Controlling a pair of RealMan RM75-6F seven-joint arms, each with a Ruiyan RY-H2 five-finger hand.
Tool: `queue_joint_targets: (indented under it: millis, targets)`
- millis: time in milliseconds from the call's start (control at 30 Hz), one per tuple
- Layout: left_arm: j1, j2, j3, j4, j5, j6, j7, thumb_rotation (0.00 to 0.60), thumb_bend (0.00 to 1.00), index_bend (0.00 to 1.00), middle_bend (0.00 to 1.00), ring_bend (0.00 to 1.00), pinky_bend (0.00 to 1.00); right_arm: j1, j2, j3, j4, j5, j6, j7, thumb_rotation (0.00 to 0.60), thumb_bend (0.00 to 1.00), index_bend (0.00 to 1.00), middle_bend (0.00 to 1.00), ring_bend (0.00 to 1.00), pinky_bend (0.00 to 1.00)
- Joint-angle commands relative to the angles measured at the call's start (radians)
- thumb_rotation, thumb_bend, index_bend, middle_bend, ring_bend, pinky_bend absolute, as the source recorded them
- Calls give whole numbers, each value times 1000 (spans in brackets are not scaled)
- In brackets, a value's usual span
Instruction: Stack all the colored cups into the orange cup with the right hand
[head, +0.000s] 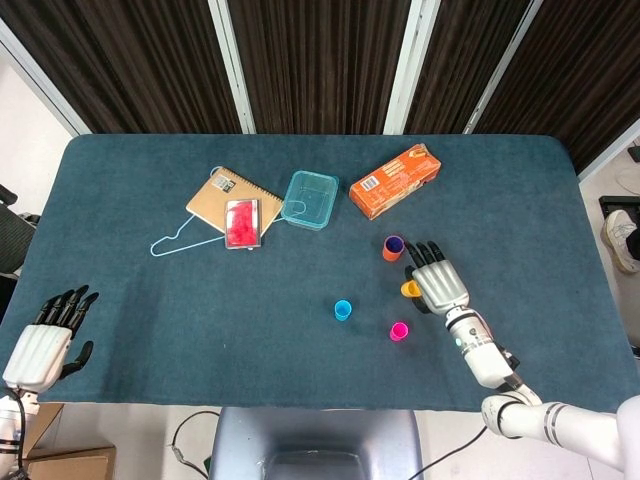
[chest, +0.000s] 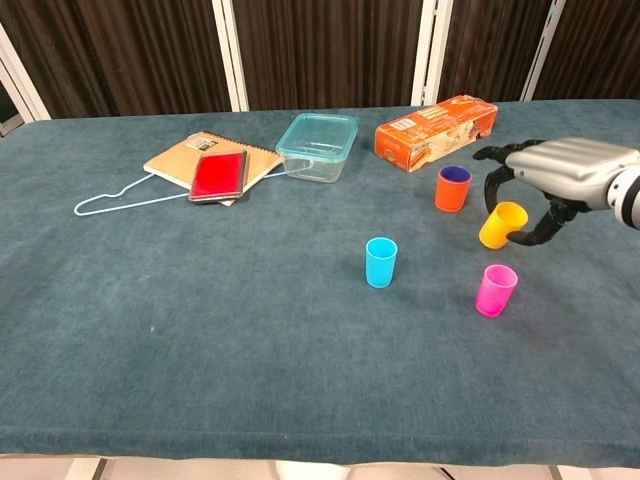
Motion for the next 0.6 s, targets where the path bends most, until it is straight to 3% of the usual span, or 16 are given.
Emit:
queue_joint_targets:
  millis: [33,167,300,600]
  targets:
    - [-1,0,0,0,0,0,0,600,434,0,0,0,110,-10,0,32,-13,-17,44,50,600,480,607,31,0,0]
    - [-4,-2,1,0,-3,-2,2,600,434,0,0,0,109,-3,-2,98,-13,-18,83,119,600,480,598,32,0,0]
    - [-6,-4,4,-2,-5,-8,12,600,434,0,0,0,110,46,-27,159,36,50,37,108,600,480,585,32,0,0]
    - [-5,-4,6,-5,-11,-6,20,600,434,0,0,0,110,131,-150,200,225,166,-48,58,600,480,573,32,0,0]
